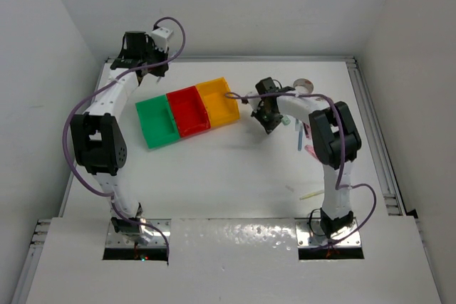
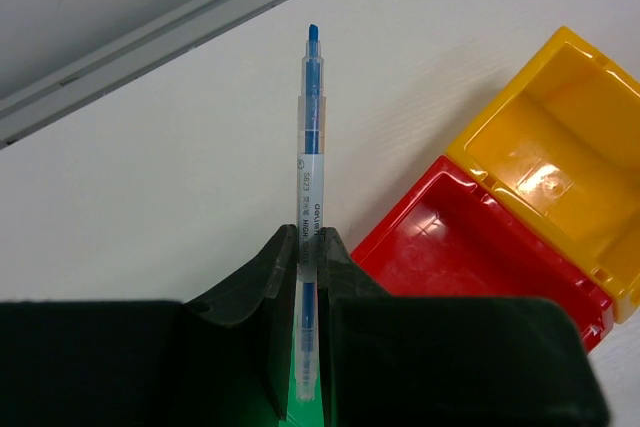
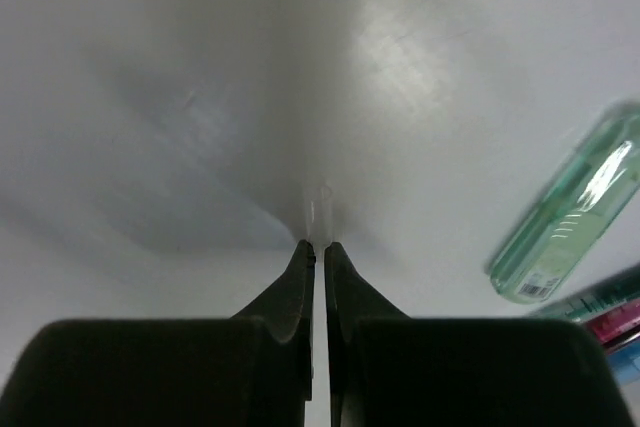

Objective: Sort the stationery into containers
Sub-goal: Move the pen cap to the center of the board, then close the pen cap on the pen.

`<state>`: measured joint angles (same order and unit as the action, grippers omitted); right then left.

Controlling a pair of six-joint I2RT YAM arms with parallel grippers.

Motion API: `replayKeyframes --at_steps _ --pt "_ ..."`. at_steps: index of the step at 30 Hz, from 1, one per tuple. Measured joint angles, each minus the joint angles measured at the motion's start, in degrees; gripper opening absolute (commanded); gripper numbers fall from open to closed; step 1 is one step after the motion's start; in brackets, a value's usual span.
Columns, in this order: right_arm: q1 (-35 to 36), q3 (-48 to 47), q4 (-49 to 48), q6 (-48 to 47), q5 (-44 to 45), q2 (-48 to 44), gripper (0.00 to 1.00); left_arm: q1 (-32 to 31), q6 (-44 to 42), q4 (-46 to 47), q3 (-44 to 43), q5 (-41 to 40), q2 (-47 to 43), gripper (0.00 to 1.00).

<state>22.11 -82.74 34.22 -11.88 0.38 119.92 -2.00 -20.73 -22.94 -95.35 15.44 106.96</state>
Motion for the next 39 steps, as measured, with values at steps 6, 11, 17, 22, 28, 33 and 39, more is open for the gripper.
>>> replayKeyframes --at_steps 6,11,17,22,28,33,39 --pt "1.27 8.07 -0.07 -10.34 0.48 -5.18 0.26 0.00 0.00 0.68 0.00 0.00 0.00 0.00" --pt "1.07 8.17 0.26 -13.14 0.61 -5.31 0.57 0.00 0.00 1.01 0.00 -0.02 0.00 0.00" --pt "0.92 7.61 1.90 -11.72 0.61 -6.01 0.64 0.00 0.00 1.25 0.00 -0.04 0.00 0.00" --pt "0.92 7.63 -0.72 2.43 1.44 -13.55 0.76 0.00 0.00 1.36 0.00 -0.07 0.00 0.00" --pt "-0.02 12.00 -9.60 50.34 10.71 -26.99 0.63 0.00 0.48 1.99 0.00 -0.09 0.00 0.00" --pt "-3.30 27.41 -17.90 92.74 10.71 -28.70 0.49 0.00 1.64 3.89 0.31 -0.48 0.00 0.00" --pt "-5.66 21.92 -10.91 114.75 7.91 -17.31 0.44 0.11 2.21 4.57 2.12 -1.33 -0.09 0.00"
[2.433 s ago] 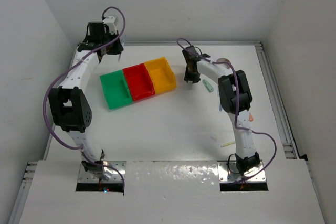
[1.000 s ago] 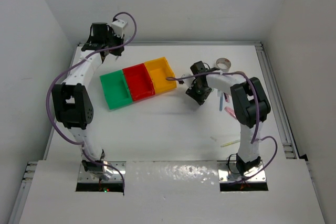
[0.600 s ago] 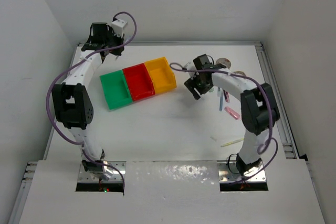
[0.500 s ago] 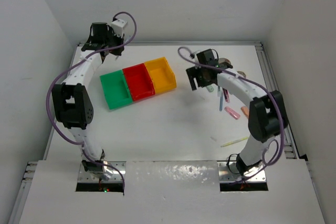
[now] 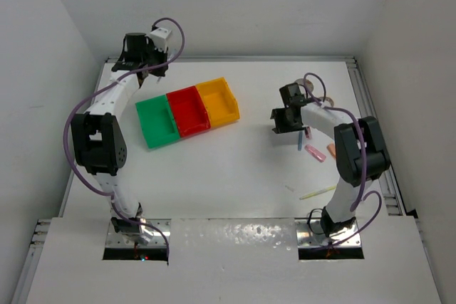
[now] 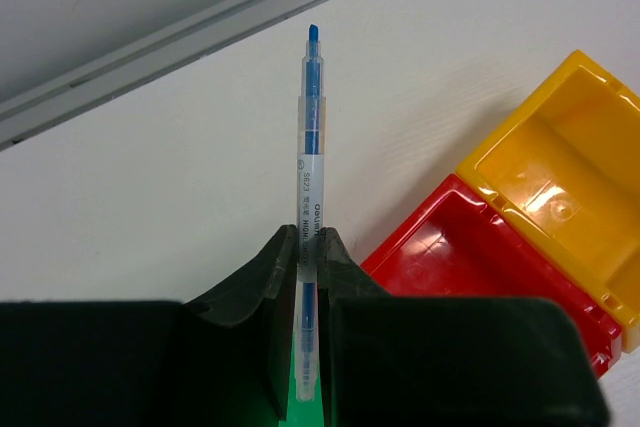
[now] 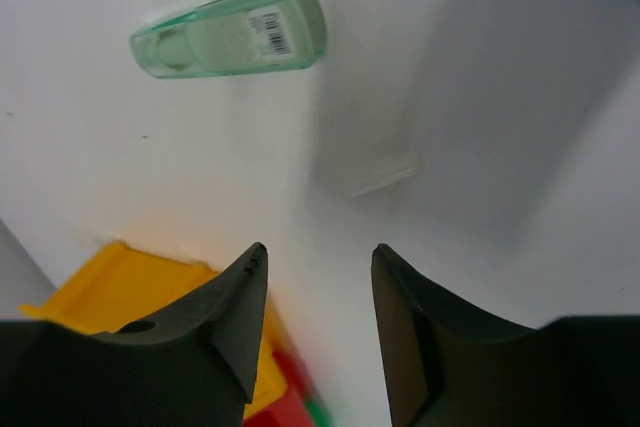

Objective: Sort the stationery into containers
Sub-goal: Close the pen cap on the pen.

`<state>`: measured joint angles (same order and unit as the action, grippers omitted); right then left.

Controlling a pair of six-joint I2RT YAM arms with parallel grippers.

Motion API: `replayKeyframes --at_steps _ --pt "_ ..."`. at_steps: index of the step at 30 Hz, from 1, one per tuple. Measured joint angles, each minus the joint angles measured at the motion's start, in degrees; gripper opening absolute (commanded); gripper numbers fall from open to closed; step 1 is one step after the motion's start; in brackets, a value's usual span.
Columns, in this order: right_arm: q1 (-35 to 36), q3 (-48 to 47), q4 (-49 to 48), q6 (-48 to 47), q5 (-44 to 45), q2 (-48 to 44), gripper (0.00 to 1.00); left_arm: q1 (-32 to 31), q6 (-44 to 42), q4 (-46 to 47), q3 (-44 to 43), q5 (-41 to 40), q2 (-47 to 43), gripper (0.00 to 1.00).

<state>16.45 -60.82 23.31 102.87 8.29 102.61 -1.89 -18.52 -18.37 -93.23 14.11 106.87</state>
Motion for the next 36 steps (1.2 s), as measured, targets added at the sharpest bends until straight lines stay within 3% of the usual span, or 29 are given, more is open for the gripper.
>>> replayKeyframes --at_steps 8,28,31,36 --pt "-0.76 -5.70 6.69 8.74 -1.05 1.22 0.43 0.00 0.92 0.00 0.42 -0.63 -0.13 0.00" --pt "-1.27 -6.73 11.52 10.40 -3.04 7.54 0.43 0.00 1.07 -0.26 0.42 -1.49 -0.17 0.00" --pt "-1.27 -6.84 11.69 10.56 -2.75 8.50 0.38 0.00 1.07 -0.26 0.42 -1.49 -0.17 0.00" --pt "-1.27 -7.17 12.48 10.60 -2.12 8.92 0.09 0.00 1.07 -0.28 0.42 -1.46 -0.24 0.00"
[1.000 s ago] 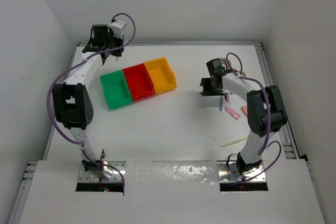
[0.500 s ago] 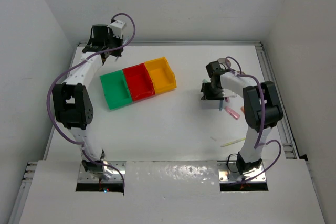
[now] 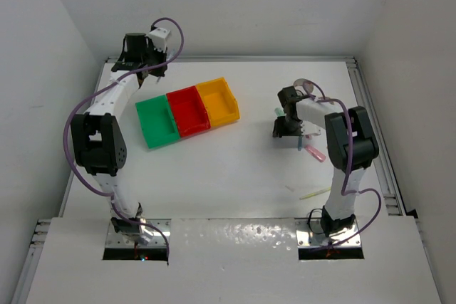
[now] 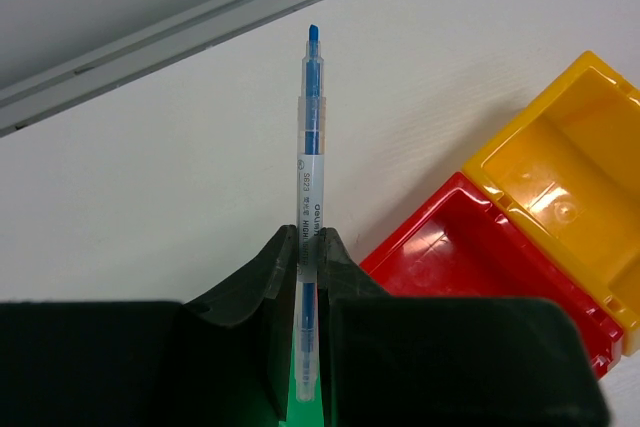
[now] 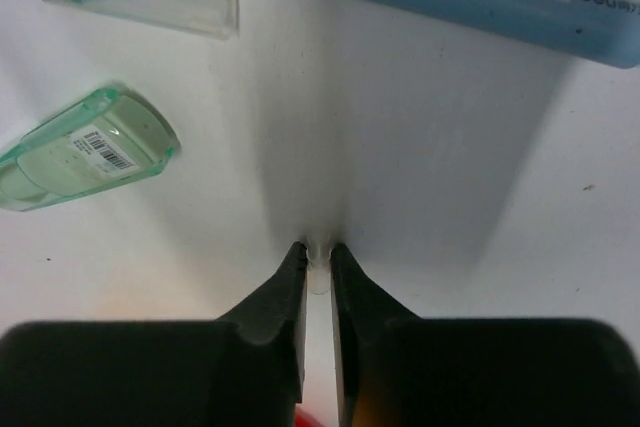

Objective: Sort the stationery into containers
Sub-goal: Close the pen cap on the pen.

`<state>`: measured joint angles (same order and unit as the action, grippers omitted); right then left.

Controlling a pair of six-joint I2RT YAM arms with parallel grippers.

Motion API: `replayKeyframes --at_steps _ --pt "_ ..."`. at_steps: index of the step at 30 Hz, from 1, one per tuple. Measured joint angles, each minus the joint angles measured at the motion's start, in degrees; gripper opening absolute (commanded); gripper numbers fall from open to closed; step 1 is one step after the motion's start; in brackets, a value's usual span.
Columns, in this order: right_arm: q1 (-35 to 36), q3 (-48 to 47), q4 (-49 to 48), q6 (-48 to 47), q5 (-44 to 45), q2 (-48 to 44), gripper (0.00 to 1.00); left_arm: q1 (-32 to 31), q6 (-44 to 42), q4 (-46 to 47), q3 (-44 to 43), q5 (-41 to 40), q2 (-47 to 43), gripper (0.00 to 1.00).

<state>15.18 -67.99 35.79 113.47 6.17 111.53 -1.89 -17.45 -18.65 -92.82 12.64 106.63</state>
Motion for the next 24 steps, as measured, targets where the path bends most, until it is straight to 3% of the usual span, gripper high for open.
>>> replayKeyframes --at_steps 2,7,10,13,19,24 --pt "0.00 0.15 0.00 0.09 0.22 0.00 0.00 0.00 0.00 0.02 0.00 0.00 -0.11 0.00" --pt "0.00 1.38 -1.53 -2.23 0.72 -0.76 0.00 0.00 0.11 -0.04 0.00 0.11 -0.26 0.00" --pt "0.17 2.56 -3.82 -8.20 2.03 -1.66 0.00 0.00 0.63 -0.85 -0.07 1.75 -0.26 0.00" --pt "1.16 3.19 -9.94 -24.17 3.76 -2.99 0.00 0.00 0.79 -3.06 -1.33 6.16 -0.26 0.00" --pt "6.49 0.70 -27.91 -62.66 5.29 -12.15 0.00 -0.24 4.35 -3.54 -4.46 24.46 -0.72 0.00" --pt "7.72 -13.97 -36.74 -80.32 -0.92 -14.32 0.00 -3.98 11.72 6.27 2.23 31.39 -4.26 0.00"
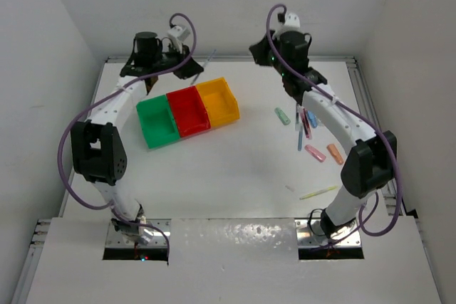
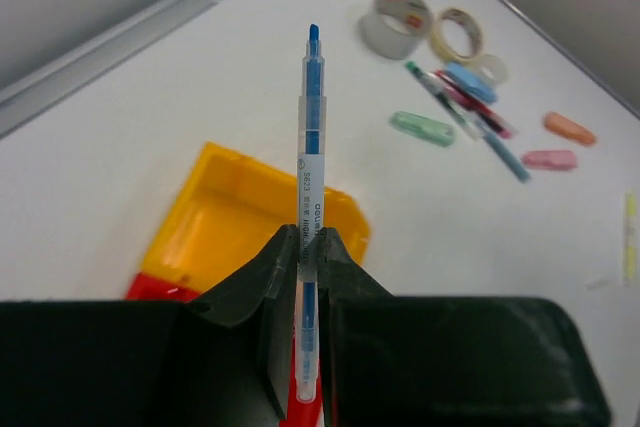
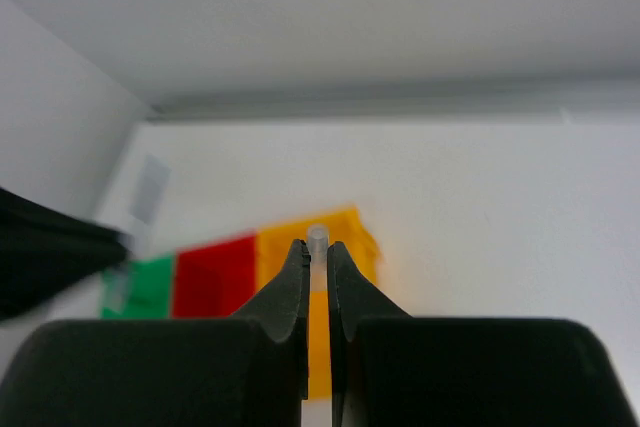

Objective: Sort the stationery into containers
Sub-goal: Close the pen cap on the pen.

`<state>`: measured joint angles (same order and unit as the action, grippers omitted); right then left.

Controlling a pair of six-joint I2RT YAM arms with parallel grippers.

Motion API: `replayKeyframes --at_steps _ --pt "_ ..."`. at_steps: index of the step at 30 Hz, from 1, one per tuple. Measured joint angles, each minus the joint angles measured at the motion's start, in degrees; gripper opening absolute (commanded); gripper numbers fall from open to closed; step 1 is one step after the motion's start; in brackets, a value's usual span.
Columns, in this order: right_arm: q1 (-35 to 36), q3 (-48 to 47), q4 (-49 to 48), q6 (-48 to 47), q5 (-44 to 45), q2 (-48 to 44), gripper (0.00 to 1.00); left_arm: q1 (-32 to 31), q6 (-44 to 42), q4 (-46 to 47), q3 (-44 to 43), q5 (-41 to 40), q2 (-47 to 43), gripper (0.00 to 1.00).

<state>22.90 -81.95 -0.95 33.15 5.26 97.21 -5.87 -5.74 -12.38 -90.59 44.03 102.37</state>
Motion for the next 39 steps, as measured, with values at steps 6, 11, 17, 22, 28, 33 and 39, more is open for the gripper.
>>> replayKeyframes --at_steps 6,11,17,22,28,33,39 --pt "0.31 -7.54 -11.06 -2.05 -5.46 -1.16 0.00 -8.00 3.65 7.19 6.78 1.38 -3.96 0.00" --pt "1.20 -5.75 -14.43 -1.51 -7.54 -1.14 0.00 -8.81 6.23 12.09 7.74 1.55 -5.18 0.00" --pt "2.01 -2.64 -16.72 -0.57 -9.99 -1.14 0.00 -8.85 8.94 17.05 9.75 1.53 -6.10 0.00" --pt "2.05 -0.96 -18.38 0.04 -10.45 -1.14 0.00 -8.96 10.14 19.56 12.57 1.57 -7.87 0.00" --pt "2.05 -0.44 -20.15 0.98 -10.32 -1.14 0.00 -9.05 11.23 21.46 13.46 1.60 -8.79 0.00" --pt "2.19 -0.37 -20.55 1.75 -10.16 -1.14 0.00 -9.05 12.22 22.56 13.46 1.51 -8.96 0.00" --pt "2.78 0.04 -21.27 2.95 -10.16 -1.05 0.00 -9.33 12.57 22.93 13.46 1.11 -8.96 0.00"
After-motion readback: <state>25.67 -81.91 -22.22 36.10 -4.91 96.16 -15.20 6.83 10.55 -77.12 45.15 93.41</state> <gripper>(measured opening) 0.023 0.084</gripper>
